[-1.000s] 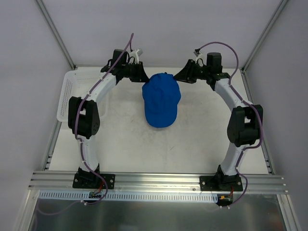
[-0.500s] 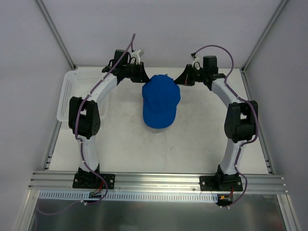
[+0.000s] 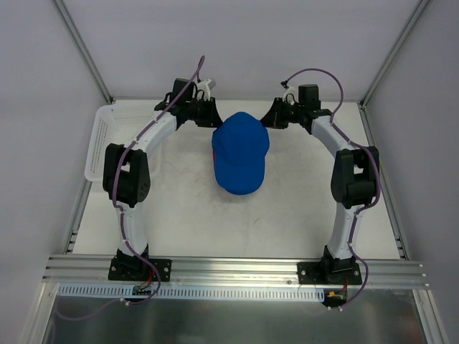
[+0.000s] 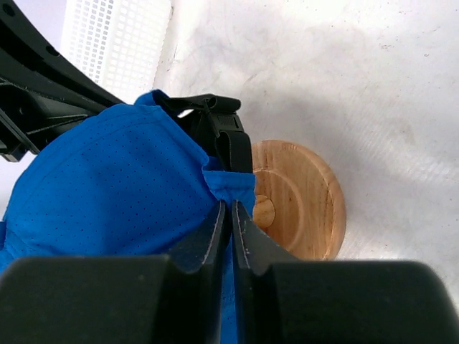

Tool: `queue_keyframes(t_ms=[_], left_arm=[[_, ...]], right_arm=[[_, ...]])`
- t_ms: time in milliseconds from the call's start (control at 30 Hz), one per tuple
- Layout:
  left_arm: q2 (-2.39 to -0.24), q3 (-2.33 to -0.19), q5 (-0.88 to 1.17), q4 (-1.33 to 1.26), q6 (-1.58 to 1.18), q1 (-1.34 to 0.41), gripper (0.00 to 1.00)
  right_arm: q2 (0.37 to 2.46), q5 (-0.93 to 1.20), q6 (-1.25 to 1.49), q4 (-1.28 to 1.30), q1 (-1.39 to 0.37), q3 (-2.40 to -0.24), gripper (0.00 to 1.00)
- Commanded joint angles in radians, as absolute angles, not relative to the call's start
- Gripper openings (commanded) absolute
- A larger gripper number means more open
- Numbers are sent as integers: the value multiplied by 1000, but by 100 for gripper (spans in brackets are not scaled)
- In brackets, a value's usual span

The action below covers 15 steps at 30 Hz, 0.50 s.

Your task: Stack the hats

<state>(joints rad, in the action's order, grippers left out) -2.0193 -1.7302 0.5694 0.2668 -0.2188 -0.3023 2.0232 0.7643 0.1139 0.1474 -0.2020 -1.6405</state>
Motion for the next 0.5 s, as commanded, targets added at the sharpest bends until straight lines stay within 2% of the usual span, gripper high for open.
queue_keyframes(t_ms=[0,67,100,133,200,267,367,433,467], left_arm=[[-1964,-1716,534,273,-196,-311,21],[-1939,-1727,549,273,-189,-307,30],[-1930,-1729,552,273,-189,-301,39],[-1907,-1732,569,273,-189,-298,43],[-1887,-1736,581,276,-183,-288,54],[-1847,-1730,597,278,-169,-276,60],[-1783,-1701,598,279,-160,-253,75],[-1740,-1689,617,281,-152,-233,79],[-1727,-1680,629,281,-147,-210,87]], right_arm=[[2010,732,75,163,-206,-1675,13],[1993,732,72,164,-203,-1671,18],[1985,735,71,164,-201,-1664,20],[1968,738,71,164,-199,-1663,22],[1950,738,69,164,-192,-1652,32],[1924,736,67,164,-178,-1638,41],[1887,726,75,166,-135,-1626,63],[1868,723,80,173,-95,-1628,69],[1858,719,80,176,-80,-1629,74]])
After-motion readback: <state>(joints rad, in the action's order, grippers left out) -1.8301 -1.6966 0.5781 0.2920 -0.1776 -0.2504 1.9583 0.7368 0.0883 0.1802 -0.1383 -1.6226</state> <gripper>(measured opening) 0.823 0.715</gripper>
